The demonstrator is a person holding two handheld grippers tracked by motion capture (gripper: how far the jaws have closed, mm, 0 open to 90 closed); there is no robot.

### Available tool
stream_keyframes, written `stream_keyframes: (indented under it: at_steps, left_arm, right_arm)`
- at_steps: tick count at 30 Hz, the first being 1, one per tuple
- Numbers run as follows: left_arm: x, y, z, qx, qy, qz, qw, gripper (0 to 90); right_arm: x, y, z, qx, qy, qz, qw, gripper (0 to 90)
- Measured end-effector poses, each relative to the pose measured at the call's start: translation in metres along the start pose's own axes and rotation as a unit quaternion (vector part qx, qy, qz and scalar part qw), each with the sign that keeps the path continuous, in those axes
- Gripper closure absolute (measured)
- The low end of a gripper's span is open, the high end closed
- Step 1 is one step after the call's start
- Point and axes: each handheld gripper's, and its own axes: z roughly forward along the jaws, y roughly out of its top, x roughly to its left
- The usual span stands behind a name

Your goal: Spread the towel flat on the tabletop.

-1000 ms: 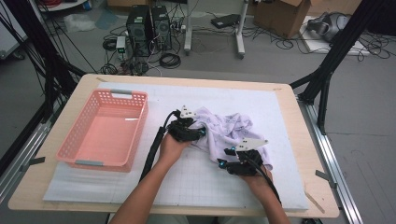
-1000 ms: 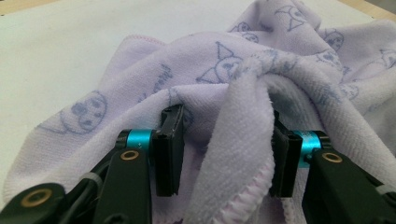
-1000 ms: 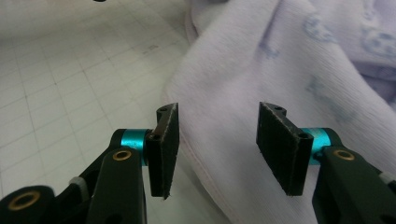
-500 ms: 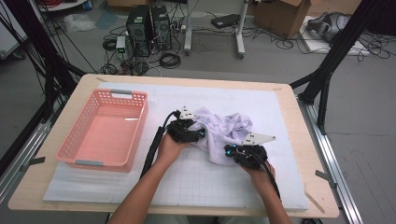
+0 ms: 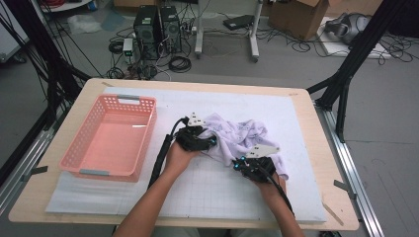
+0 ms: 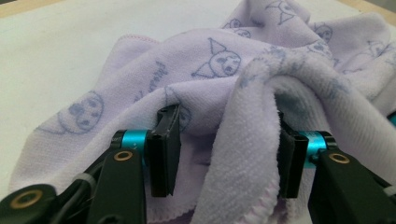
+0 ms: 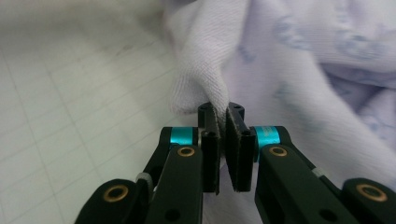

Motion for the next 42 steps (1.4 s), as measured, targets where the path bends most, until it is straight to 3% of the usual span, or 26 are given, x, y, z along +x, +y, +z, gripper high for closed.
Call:
stream_keyframes:
  at_steps: [2, 7, 8, 10, 13, 16, 19, 22, 25, 31, 34, 39, 42]
  left_arm:
    - [0.000, 0.000, -0.004, 0.002, -0.002, -0.006, 1.0000, 45.7]
    - [-0.003, -0.009, -0.019, -0.024, 0.002, -0.014, 0.9996, 41.7]
    - [-0.003, -0.010, -0.023, -0.019, 0.003, -0.011, 0.9998, 41.3]
    - [-0.006, -0.013, -0.033, -0.041, 0.023, 0.003, 0.9989, 41.2]
    - [-0.011, -0.019, -0.045, -0.061, 0.023, 0.009, 0.9979, 45.8]
    - [-0.021, -0.027, -0.050, -0.056, 0.006, 0.028, 0.9980, 52.9]
    - [-0.031, -0.037, -0.055, -0.061, 0.005, 0.037, 0.9974, 57.5]
    - [-0.037, -0.048, -0.056, -0.060, -0.001, 0.033, 0.9977, 58.7]
    - [-0.038, -0.055, -0.061, -0.067, 0.022, 0.031, 0.9970, 56.4]
    - [-0.037, -0.058, -0.084, -0.072, 0.036, 0.039, 0.9960, 53.3]
    - [-0.041, -0.059, -0.092, -0.085, 0.022, 0.033, 0.9956, 54.8]
    - [-0.055, -0.057, -0.077, -0.069, -0.020, 0.041, 0.9966, 59.7]
    - [-0.063, -0.055, -0.058, -0.053, -0.026, 0.049, 0.9971, 59.5]
  right_arm:
    - [-0.008, -0.001, -0.004, -0.013, -0.004, 0.027, 0.9995, 85.2]
    - [-0.022, -0.002, -0.008, -0.035, -0.006, 0.065, 0.9972, 85.2]
    - [-0.024, -0.003, -0.008, -0.038, -0.006, 0.070, 0.9968, 85.2]
    - [-0.025, -0.003, -0.008, -0.039, -0.007, 0.075, 0.9964, 85.2]
    - [-0.026, -0.003, -0.008, -0.040, -0.011, 0.072, 0.9966, 85.2]
    - [-0.025, -0.002, -0.007, -0.037, -0.012, 0.072, 0.9966, 85.2]
    - [-0.025, -0.002, -0.008, -0.036, -0.015, 0.069, 0.9969, 85.0]
    - [-0.025, -0.002, -0.009, -0.037, -0.016, 0.071, 0.9966, 85.0]
    - [-0.026, -0.002, -0.008, -0.038, -0.017, 0.071, 0.9966, 85.0]
    - [-0.027, 0.000, -0.010, -0.039, -0.018, 0.068, 0.9967, 85.0]
    - [-0.027, 0.001, -0.010, -0.039, -0.018, 0.070, 0.9966, 85.0]
    - [-0.025, 0.004, -0.009, -0.041, -0.019, 0.070, 0.9965, 85.0]
    - [-0.026, 0.004, -0.008, -0.040, -0.019, 0.071, 0.9965, 85.1]
